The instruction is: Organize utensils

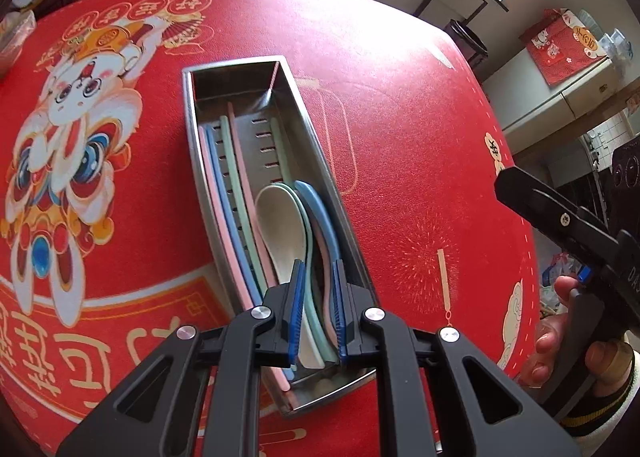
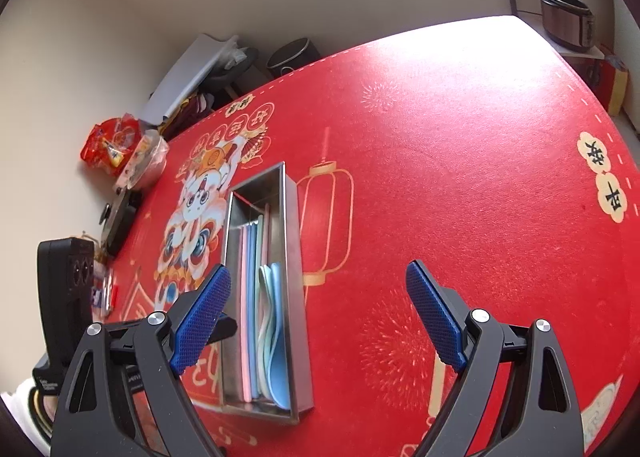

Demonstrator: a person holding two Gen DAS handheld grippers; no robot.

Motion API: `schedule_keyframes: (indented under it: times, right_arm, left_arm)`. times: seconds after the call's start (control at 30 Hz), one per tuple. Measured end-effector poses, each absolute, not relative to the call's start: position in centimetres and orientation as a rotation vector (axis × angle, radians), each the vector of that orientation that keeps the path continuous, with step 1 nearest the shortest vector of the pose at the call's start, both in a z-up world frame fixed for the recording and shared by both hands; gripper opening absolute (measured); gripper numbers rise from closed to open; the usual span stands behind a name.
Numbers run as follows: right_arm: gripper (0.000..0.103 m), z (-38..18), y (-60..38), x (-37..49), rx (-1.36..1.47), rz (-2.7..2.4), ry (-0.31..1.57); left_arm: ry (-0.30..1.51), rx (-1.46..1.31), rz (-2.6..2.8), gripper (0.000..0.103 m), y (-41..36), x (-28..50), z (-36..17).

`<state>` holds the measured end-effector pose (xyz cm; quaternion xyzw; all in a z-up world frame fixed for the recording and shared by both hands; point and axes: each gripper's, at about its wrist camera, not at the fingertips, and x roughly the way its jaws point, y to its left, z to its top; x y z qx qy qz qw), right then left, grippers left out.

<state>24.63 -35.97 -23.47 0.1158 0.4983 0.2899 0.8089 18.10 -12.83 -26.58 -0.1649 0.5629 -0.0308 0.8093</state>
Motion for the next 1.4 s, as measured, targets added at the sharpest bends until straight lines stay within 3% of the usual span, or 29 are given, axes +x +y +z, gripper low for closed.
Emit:
schedule_keyframes:
  times: [0.17,0.33,0.43,0.53,0.6,0.7,1.03,1.4]
  right_arm:
    - [0.086,-21.6,-36.3,23.1,0.242,0.588,1.025]
    - [0.087,-19.5,-36.1,20.6,0.237,0.544,0.986]
    - [0.087,-17.9,-35.6,18.7,0.231,0.51,0.954]
    - [0.087,-15.9,-34.8,16.6,0.211,0.46,0.916]
    - [0.087,-14.5,-34.5,15.2,0.205,0.431,0.876]
    - [0.087,-12.2,-33.7,12.9,0.187,0.384,0.816]
    - [0.088,-6.3,-32.2,5.9,0.159,0.217,0.666]
    - [0.088,-3.9,-31.4,-0.1,0.158,0.052,0.574]
  left_arm:
    - [1.15,-0.28,-0.045,0.012,-11.3,17.1,-24.1]
    - [1.08,-0.22,-0.044,0.021,-9.8,15.4,-21.2]
    - [1.02,-0.188,-0.051,0.036,-8.7,13.9,-18.9]
    - [0.947,-0.145,-0.052,0.057,-7.6,12.4,-16.2]
    - [0.888,-0.11,-0.043,0.079,-6.8,11.0,-14.2]
    - [0.808,-0.06,-0.004,0.094,-5.4,9.0,-11.5]
    - [0.603,-0.026,0.008,0.097,-1.8,3.0,-4.9]
    - [0.521,0.01,-0.069,0.097,-2.5,-1.3,-3.0]
